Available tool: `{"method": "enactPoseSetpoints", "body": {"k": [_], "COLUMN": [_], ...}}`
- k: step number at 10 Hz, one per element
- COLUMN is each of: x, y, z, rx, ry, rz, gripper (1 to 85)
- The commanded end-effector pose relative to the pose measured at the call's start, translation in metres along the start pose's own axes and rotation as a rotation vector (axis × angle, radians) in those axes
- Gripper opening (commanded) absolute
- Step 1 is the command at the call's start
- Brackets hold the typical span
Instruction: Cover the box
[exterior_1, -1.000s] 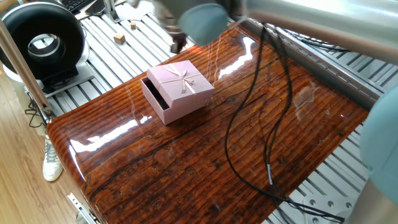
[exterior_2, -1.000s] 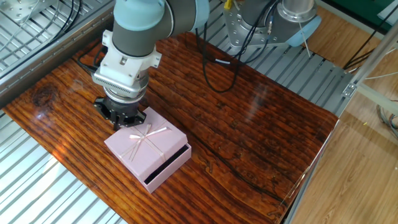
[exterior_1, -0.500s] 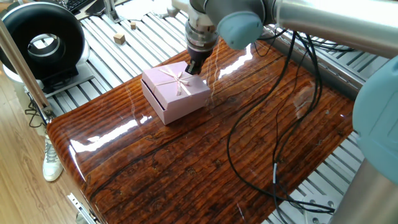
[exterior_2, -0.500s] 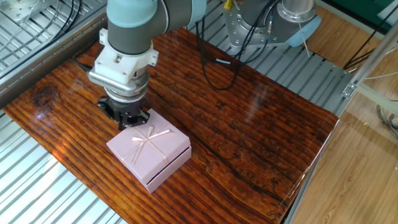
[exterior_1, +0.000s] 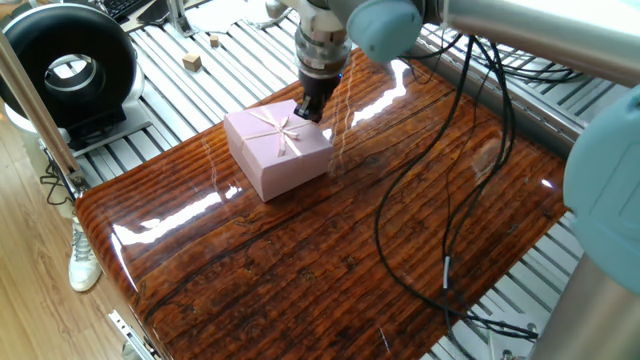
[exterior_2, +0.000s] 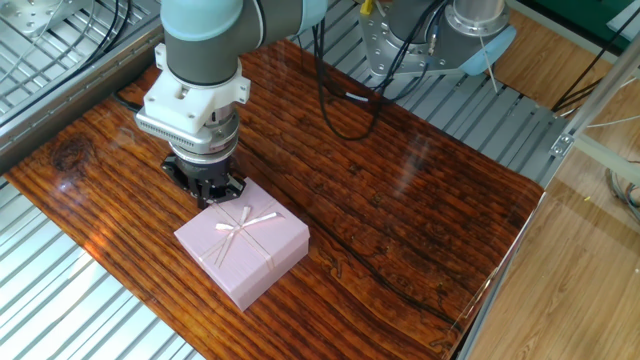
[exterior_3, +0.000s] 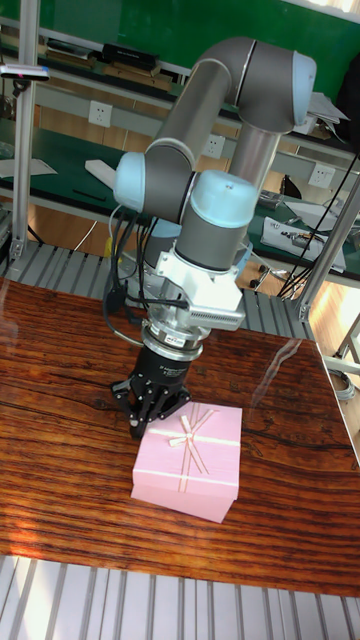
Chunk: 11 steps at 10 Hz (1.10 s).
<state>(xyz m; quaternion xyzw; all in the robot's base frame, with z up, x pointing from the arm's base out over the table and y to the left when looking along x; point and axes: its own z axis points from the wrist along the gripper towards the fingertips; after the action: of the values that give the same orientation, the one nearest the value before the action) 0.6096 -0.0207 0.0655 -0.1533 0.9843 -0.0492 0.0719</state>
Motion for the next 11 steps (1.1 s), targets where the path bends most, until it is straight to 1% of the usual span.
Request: {"method": "enactPoseSetpoints", "body": {"k": [1, 3, 4, 5, 7, 9, 10, 11], "x": [0.000, -0.001, -0.003, -0.005, -0.003, -0.007, -0.010, -0.012], "y": [0.006, 0.009, 0.019, 0.019, 0.027, 0.037, 0.047, 0.062], "z": [-0.008, -0.010, -0.014, -0.018, -0.025, -0.026, -0.027, -0.033], "rx": [-0.030, -0.042, -0.074, -0.069, -0.087, -0.099, -0.123, -0.164], "ry": [0.023, 0.030, 0.038, 0.046, 0.072, 0.073, 0.073, 0.082], "rz": [0.031, 0.037, 0.067, 0.072, 0.094, 0.120, 0.145, 0.185], "gripper": [1.0, 1.0, 1.0, 1.0, 1.0, 1.0, 1.0, 1.0]}}
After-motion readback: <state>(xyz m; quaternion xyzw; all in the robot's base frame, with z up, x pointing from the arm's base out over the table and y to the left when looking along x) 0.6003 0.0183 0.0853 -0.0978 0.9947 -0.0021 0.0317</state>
